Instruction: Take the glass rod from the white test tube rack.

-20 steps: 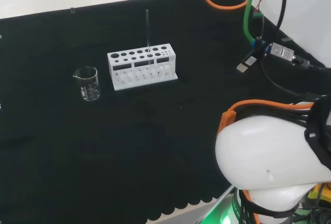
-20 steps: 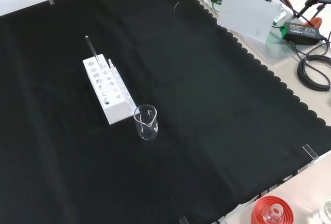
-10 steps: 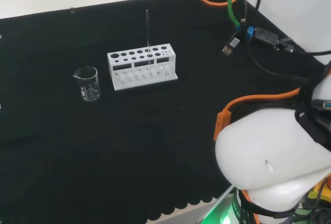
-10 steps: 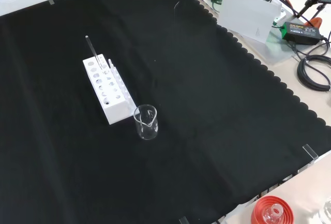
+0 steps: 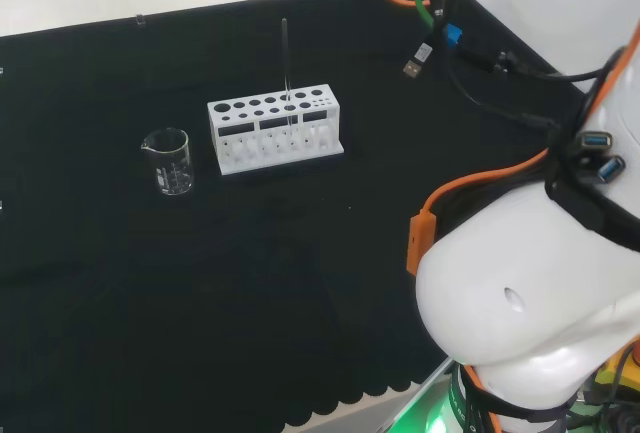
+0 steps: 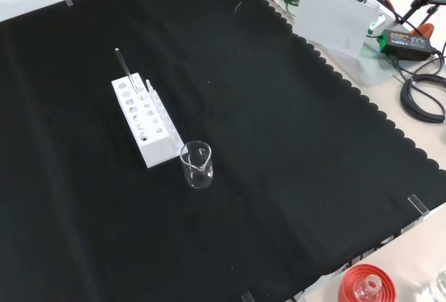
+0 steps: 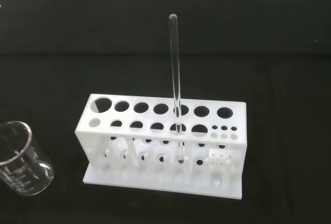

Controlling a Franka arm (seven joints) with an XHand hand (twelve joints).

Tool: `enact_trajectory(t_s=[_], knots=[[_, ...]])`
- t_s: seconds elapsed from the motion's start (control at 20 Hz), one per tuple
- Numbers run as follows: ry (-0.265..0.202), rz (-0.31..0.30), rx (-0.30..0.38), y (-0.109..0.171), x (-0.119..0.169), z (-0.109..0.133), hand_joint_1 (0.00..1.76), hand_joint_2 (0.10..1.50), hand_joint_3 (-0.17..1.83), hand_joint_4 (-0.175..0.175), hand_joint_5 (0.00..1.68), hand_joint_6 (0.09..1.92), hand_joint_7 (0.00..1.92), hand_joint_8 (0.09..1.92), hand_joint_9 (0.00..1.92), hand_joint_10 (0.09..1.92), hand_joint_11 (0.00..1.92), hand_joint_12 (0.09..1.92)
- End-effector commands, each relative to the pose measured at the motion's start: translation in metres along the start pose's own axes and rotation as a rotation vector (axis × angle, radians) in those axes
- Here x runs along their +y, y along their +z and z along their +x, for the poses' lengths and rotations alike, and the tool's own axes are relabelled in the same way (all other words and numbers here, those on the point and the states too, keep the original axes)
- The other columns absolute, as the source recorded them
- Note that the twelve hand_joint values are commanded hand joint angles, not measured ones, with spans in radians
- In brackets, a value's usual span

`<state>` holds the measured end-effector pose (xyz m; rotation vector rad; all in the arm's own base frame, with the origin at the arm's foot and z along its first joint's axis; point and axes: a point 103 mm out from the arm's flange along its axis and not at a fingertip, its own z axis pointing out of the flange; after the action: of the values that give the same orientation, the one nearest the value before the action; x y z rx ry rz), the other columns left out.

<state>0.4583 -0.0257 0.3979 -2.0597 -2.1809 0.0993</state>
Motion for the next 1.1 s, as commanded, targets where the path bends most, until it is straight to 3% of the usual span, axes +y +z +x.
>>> enact_trajectory(t_s=[0.05,1.1], knots=[[-0.022,0.025,0.017,0.016,0.032,-0.020,0.54,0.85,0.40,-0.034,0.36,0.09,0.38,0.82,0.53,0.91,0.44,1.40],[-0.063,0.135,0.038,0.071,0.086,-0.021,0.54,0.85,0.42,-0.040,0.39,0.09,0.43,0.81,0.58,0.87,0.51,1.37]])
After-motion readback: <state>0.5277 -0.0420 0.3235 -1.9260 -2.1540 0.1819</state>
